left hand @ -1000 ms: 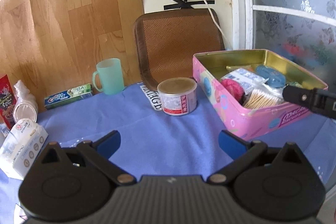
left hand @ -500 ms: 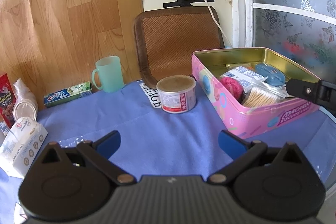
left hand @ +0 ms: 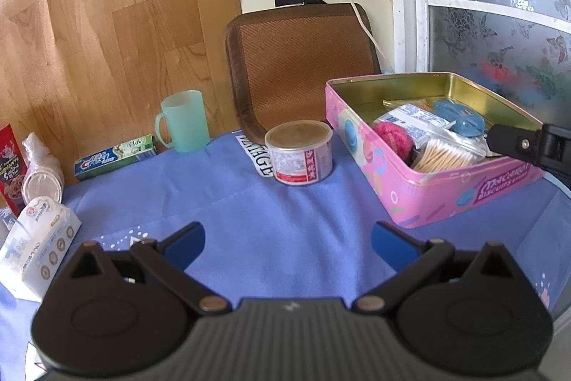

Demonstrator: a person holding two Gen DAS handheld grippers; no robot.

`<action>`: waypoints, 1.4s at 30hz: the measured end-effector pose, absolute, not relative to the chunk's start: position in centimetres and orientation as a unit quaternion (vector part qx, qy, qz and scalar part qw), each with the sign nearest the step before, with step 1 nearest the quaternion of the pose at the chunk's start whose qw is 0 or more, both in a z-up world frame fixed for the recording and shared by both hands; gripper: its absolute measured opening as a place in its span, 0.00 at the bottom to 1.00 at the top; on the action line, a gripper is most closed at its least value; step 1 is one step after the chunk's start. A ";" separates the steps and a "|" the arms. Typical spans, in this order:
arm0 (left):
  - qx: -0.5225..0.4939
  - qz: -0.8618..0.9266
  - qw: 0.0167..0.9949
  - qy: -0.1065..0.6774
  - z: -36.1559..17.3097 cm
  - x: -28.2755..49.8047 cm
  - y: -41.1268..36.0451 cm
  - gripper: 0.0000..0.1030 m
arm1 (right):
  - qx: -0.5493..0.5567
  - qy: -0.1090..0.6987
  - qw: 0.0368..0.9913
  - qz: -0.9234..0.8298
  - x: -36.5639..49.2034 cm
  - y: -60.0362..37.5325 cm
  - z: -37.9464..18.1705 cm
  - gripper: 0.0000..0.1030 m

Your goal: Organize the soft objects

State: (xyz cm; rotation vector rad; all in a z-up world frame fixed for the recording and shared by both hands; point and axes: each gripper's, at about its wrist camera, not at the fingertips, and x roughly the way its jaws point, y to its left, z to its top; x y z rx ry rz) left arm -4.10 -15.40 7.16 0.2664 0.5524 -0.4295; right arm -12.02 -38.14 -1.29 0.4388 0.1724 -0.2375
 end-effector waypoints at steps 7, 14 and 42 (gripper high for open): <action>0.124 -0.208 0.931 0.272 7.1 -4.0 -15.2 1.00 | 0.219 0.085 0.964 -0.122 -12.0 -38.1 -1.5 0.85; 0.129 -0.200 0.934 0.267 7.1 -3.9 -15.2 1.00 | 0.221 0.084 0.964 -0.124 -12.0 -38.1 -1.5 0.85; 0.136 -0.181 0.928 0.296 7.2 -2.9 -14.7 1.00 | 0.211 0.065 0.965 -0.139 -12.7 -37.8 -1.2 0.88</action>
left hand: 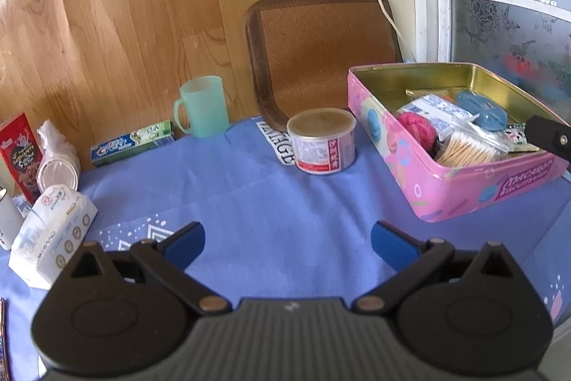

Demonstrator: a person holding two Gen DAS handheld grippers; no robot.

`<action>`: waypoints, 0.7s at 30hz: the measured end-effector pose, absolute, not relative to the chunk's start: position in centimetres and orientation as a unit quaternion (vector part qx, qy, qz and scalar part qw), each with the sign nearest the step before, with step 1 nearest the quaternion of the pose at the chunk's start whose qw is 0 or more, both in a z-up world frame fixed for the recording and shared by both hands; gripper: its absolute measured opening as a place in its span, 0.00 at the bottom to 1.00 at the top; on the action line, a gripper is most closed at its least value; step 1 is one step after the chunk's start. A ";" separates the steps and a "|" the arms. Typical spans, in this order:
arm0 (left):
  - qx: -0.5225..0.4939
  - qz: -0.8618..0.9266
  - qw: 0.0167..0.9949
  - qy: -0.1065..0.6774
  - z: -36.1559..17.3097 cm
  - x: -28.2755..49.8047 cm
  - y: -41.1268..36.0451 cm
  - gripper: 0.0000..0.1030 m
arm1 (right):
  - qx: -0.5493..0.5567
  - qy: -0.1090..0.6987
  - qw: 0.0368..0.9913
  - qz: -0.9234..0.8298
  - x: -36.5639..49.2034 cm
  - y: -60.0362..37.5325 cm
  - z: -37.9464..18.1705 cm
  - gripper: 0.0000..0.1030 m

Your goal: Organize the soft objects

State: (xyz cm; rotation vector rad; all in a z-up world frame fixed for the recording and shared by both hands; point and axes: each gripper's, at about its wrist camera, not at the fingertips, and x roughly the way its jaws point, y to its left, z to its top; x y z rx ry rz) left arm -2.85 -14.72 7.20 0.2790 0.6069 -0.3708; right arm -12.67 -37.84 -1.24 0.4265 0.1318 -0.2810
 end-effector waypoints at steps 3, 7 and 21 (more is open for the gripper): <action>0.139 -0.187 0.923 0.308 6.9 -2.7 -14.9 1.00 | 0.212 0.067 0.965 -0.139 -12.6 -37.8 -1.3 0.88; 0.139 -0.194 0.916 0.321 6.6 -2.7 -15.2 1.00 | 0.213 0.066 0.965 -0.140 -12.6 -37.8 -1.3 0.88; 0.146 -0.210 0.903 0.345 6.1 -2.8 -16.3 1.00 | 0.222 0.068 0.962 -0.140 -12.6 -38.3 -1.4 0.88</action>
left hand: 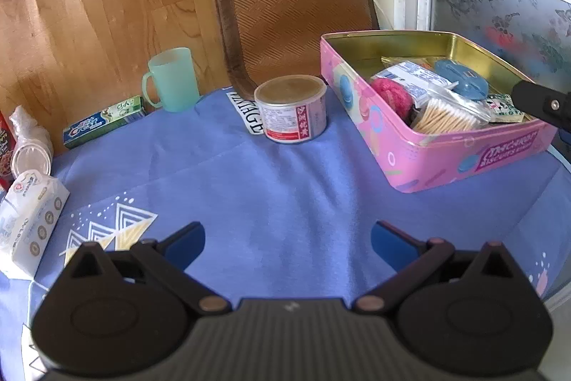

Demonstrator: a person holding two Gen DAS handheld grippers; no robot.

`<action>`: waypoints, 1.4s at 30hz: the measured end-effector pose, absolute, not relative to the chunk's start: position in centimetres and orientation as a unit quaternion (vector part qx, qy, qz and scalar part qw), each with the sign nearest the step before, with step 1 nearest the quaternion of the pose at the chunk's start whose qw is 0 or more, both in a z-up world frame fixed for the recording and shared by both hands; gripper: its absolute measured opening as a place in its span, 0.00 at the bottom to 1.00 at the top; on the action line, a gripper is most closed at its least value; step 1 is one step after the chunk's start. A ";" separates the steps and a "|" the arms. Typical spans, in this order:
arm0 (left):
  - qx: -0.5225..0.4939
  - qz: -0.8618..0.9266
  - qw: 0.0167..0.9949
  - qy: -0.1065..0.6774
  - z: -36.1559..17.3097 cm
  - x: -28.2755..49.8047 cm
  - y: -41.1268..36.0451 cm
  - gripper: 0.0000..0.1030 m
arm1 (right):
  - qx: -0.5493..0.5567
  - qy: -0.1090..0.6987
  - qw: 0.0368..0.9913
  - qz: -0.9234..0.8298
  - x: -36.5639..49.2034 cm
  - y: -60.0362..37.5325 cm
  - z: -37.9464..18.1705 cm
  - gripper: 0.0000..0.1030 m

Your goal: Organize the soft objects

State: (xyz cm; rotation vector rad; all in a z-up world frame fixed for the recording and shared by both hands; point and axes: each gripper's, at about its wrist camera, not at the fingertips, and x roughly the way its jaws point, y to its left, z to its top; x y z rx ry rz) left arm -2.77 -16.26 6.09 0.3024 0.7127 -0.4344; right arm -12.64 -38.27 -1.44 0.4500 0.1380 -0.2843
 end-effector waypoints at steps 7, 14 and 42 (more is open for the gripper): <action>0.147 -0.216 0.899 0.352 5.9 -2.8 -16.6 1.00 | 0.228 0.070 0.961 -0.143 -12.7 -38.4 -1.6 0.88; 0.152 -0.218 0.895 0.357 5.6 -2.7 -17.0 1.00 | 0.236 0.072 0.958 -0.144 -12.7 -38.5 -1.9 0.88; 0.174 -0.213 0.884 0.377 4.1 -2.8 -18.5 1.00 | 0.260 0.082 0.952 -0.139 -12.7 -39.7 -3.0 0.88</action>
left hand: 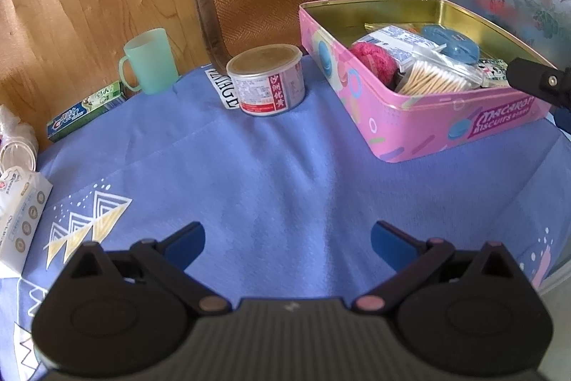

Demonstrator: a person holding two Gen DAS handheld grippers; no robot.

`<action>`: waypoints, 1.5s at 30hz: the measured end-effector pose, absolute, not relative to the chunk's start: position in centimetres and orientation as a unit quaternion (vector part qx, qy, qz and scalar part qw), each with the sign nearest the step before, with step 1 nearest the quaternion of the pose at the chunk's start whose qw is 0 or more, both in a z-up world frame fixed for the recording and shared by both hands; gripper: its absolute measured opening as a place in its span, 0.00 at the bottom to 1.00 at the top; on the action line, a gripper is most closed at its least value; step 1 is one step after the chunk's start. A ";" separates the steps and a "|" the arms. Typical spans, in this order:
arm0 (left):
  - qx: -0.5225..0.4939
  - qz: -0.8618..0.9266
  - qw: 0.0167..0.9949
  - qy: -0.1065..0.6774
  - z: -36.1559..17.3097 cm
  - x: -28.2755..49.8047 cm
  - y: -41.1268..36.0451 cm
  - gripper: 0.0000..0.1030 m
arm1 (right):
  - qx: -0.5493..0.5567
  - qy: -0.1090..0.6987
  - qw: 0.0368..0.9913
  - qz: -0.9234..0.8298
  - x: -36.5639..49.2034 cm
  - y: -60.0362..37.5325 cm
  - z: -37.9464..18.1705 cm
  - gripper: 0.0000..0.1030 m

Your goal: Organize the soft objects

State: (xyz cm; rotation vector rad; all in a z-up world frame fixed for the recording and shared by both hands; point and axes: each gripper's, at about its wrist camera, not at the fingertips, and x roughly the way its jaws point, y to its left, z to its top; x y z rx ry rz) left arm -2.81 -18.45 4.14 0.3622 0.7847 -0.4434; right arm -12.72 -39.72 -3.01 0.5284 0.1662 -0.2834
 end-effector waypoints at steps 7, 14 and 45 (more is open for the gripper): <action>0.180 -0.213 0.881 0.381 3.7 -2.9 -18.8 1.00 | 0.265 0.084 0.951 -0.137 -12.6 -40.2 -3.3 0.88; 0.185 -0.215 0.878 0.386 3.3 -2.9 -19.2 1.00 | 0.270 0.086 0.949 -0.137 -12.5 -40.5 -3.5 0.88; 0.190 -0.225 0.868 0.401 2.6 -3.0 -19.8 1.00 | 0.275 0.092 0.947 -0.135 -12.3 -41.0 -3.9 0.88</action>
